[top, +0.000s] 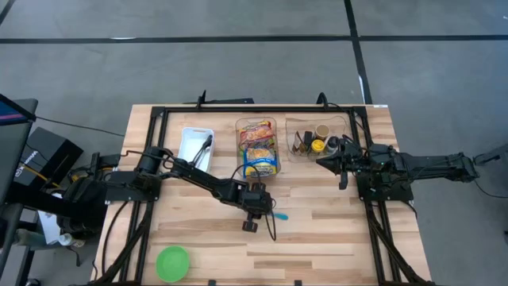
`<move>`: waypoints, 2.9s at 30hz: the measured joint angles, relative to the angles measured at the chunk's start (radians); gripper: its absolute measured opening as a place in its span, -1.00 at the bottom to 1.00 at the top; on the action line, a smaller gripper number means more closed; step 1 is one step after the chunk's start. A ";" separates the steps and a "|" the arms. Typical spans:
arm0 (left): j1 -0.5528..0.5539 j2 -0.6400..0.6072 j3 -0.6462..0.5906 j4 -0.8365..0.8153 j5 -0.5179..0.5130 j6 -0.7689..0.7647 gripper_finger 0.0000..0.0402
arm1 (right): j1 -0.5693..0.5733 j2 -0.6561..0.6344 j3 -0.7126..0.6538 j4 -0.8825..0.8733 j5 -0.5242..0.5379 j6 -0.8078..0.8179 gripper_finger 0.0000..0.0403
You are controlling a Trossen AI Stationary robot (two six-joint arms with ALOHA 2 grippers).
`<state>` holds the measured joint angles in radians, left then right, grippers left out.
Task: Pick & Place Food Item
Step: Put the blue spoon into the white bin
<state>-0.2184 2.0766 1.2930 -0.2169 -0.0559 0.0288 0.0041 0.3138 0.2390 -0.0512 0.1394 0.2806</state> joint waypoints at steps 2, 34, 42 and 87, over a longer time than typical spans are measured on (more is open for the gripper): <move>0.000 0.000 0.000 0.000 0.002 0.000 -0.81 | 0.000 0.000 0.000 0.000 0.000 0.000 -1.00; 0.001 0.003 -0.002 0.042 0.002 -0.003 -0.91 | 0.000 0.000 0.000 0.000 0.000 0.000 -1.00; 0.001 0.003 -0.002 0.042 0.004 -0.007 -0.84 | 0.000 0.000 0.000 0.000 0.000 0.000 -1.00; -0.027 -0.162 0.000 0.050 0.011 -0.008 -0.90 | 0.000 0.000 0.000 0.000 0.000 0.000 -1.00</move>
<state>-0.2455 1.9142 1.2930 -0.1672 -0.0453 0.0208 0.0041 0.3138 0.2394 -0.0513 0.1394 0.2806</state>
